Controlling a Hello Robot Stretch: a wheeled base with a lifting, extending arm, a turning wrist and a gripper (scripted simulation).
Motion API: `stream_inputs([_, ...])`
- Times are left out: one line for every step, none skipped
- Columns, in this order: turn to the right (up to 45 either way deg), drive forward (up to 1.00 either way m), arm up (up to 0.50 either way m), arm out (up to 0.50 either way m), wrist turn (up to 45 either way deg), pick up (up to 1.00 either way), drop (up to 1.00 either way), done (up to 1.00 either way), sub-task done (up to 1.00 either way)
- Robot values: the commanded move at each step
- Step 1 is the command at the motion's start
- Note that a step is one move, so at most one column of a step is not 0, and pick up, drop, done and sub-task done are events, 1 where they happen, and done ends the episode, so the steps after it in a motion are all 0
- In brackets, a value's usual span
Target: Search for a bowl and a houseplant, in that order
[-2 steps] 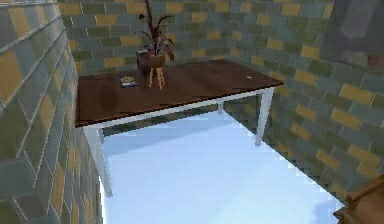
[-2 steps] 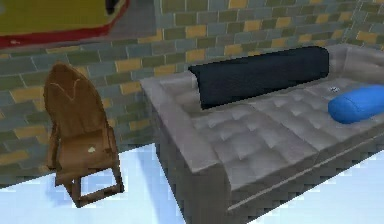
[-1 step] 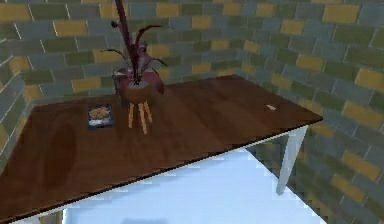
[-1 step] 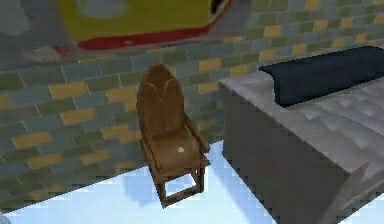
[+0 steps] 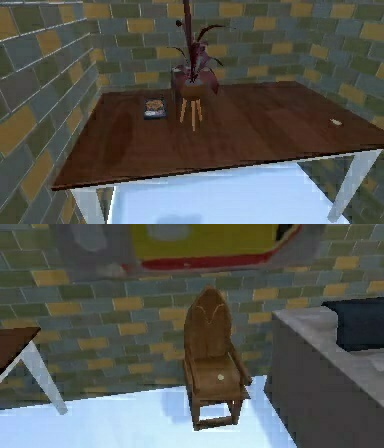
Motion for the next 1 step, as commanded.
stream_inputs([0.0,0.0,0.0,0.0,0.0,0.0,0.0,1.0,0.0])
